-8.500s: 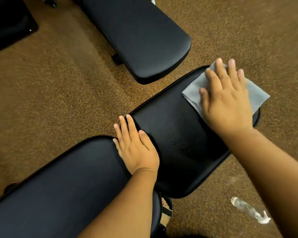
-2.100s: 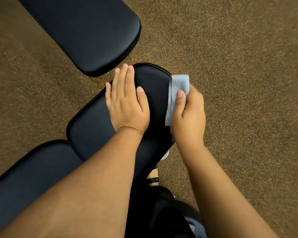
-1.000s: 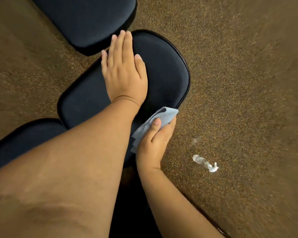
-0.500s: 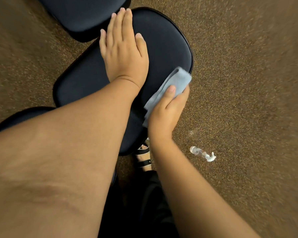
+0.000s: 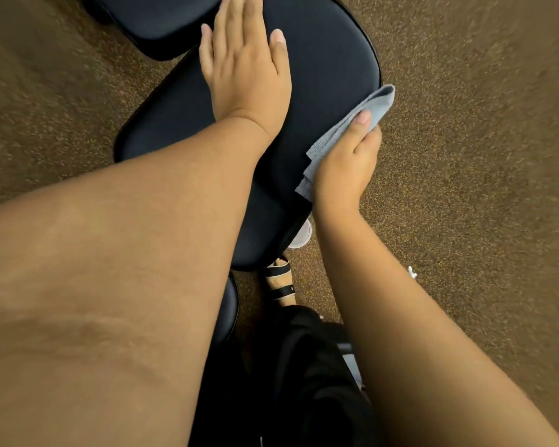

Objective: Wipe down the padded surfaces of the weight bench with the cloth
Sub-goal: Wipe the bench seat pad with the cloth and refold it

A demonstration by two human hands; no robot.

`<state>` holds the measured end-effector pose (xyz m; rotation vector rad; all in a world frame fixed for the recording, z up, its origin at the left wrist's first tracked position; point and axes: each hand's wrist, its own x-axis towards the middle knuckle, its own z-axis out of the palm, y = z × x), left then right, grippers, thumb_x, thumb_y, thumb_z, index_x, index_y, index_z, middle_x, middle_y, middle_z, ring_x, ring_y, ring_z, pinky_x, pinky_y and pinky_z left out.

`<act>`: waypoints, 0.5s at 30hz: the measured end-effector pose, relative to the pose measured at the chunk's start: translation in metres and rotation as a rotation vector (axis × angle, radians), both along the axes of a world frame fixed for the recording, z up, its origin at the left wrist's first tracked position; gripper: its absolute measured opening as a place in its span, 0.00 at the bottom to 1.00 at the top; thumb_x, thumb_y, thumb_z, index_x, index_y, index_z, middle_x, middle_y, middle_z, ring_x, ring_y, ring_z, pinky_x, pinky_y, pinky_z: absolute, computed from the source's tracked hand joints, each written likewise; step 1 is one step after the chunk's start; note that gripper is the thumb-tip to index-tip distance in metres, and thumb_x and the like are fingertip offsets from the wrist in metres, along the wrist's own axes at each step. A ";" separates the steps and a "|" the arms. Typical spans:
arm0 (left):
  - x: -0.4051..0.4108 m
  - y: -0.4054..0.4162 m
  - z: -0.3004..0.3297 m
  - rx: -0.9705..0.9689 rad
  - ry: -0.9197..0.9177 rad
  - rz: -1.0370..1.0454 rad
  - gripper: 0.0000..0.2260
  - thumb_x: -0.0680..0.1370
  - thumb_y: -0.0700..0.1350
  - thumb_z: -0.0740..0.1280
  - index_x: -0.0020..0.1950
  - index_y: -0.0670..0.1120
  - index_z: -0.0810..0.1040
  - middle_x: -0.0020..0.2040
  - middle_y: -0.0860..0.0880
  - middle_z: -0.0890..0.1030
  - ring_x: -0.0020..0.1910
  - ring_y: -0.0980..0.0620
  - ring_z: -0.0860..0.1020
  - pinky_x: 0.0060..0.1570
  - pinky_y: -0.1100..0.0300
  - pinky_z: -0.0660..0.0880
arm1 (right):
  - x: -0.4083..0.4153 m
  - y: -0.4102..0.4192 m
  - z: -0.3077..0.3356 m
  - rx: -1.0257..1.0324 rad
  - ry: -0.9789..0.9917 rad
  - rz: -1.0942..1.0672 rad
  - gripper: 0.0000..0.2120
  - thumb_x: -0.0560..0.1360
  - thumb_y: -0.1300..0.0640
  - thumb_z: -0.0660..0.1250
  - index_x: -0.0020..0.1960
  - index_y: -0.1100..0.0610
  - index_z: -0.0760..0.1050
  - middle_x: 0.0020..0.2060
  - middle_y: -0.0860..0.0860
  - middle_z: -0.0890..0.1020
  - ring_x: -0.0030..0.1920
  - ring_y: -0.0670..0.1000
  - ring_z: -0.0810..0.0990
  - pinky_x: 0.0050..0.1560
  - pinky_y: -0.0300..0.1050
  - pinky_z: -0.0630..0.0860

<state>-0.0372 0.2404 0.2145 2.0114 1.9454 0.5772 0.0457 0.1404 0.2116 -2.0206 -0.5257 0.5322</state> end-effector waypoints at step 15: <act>-0.010 0.004 0.001 -0.057 -0.070 -0.094 0.25 0.81 0.53 0.53 0.77 0.48 0.60 0.77 0.52 0.61 0.77 0.54 0.55 0.75 0.53 0.43 | -0.072 -0.087 -0.022 -0.018 0.117 0.086 0.22 0.81 0.48 0.51 0.67 0.61 0.67 0.52 0.45 0.76 0.53 0.36 0.74 0.55 0.30 0.68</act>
